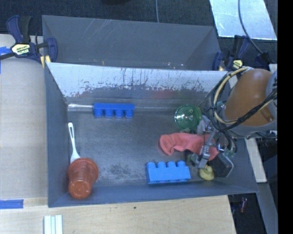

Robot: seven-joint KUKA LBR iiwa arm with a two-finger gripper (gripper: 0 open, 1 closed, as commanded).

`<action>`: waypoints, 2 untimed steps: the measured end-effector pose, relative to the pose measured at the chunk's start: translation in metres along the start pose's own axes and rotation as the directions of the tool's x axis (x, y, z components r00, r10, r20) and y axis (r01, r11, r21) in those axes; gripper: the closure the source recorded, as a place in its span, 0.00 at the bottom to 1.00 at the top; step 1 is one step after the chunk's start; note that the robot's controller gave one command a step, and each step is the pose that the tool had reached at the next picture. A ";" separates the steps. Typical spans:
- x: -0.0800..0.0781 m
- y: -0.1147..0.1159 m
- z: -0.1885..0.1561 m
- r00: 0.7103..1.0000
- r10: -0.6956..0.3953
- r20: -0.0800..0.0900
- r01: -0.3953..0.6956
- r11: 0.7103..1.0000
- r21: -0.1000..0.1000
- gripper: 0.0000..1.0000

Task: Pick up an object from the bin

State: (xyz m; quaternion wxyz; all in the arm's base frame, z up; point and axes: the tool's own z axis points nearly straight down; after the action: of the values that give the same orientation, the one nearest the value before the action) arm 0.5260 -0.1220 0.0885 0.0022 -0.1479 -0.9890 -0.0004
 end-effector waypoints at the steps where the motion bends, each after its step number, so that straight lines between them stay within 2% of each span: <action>1: -0.006 0.006 -0.011 0.969 0.247 0.003 -0.247 0.969 -0.004 0.00; 2: -0.021 -0.007 -0.003 0.935 0.355 0.005 -0.355 0.935 -0.005 0.00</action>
Offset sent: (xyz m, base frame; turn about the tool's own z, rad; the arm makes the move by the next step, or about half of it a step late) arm 0.0246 -0.0334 -0.0099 0.1558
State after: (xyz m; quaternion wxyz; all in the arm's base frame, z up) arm 0.5444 -0.1350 0.0914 -0.0009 -0.3240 -0.9461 -0.0014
